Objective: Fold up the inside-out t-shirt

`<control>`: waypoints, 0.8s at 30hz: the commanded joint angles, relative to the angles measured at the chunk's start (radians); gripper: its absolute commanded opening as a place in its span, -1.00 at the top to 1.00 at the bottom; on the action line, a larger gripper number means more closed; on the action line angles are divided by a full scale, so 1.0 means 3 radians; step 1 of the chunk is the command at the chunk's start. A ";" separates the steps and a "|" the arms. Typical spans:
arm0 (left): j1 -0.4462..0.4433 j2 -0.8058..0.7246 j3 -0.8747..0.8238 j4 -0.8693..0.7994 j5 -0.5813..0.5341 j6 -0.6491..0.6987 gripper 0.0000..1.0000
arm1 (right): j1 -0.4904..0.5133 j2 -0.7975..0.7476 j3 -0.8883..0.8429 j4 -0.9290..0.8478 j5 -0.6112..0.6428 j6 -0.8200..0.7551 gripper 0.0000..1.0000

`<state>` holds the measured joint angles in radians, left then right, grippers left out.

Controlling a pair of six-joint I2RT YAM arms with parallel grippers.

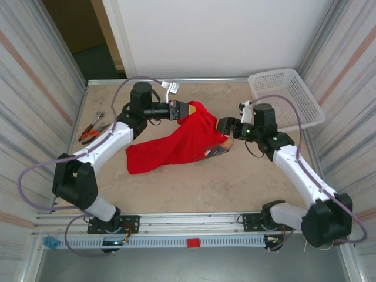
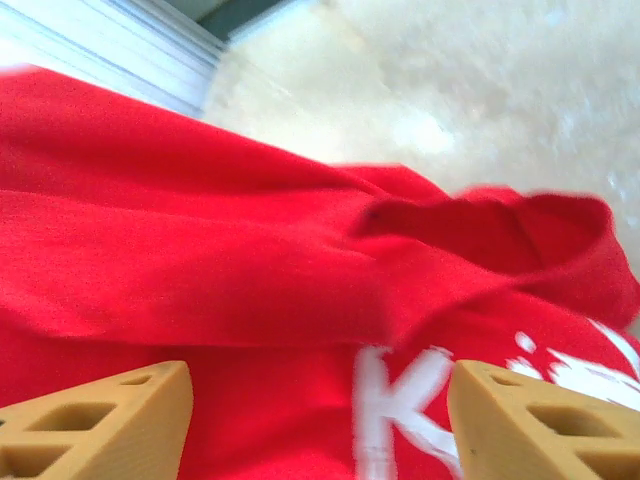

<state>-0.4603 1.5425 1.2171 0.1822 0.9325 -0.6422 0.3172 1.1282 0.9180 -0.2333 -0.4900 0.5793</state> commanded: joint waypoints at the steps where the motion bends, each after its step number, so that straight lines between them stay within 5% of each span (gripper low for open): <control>1: -0.0020 -0.0212 0.0034 -0.0126 0.0118 0.0181 1.00 | 0.0132 -0.0228 0.0273 -0.0158 0.0234 -0.0165 -0.40; 10: -0.0025 -0.0191 0.0092 -0.0190 0.0119 0.0216 1.00 | 0.0512 0.0248 0.0629 -0.0076 0.0295 -0.0259 -0.33; 12: -0.0028 -0.0201 0.0095 -0.0198 0.0122 0.0223 1.00 | 0.0503 0.0372 0.0679 -0.0065 0.0328 -0.0252 -0.06; 17: -0.0027 -0.0233 0.0068 -0.0197 0.0111 0.0223 1.00 | 0.0315 0.0579 0.0739 0.0015 0.0118 -0.0191 1.00; 22: -0.0021 -0.0278 0.0004 -0.0256 0.0081 0.0294 1.00 | 0.0100 0.0530 0.0698 0.0230 -0.0156 -0.0001 1.00; 24: -0.0025 -0.0308 -0.0072 -0.0353 0.0029 0.0416 0.79 | 0.0018 0.0469 0.0708 0.0346 -0.0271 0.0120 1.00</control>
<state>-0.4664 1.5105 1.2125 0.0921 0.9325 -0.5793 0.3580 1.3033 1.0981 -0.1890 -0.5148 0.5552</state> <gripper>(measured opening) 0.074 0.044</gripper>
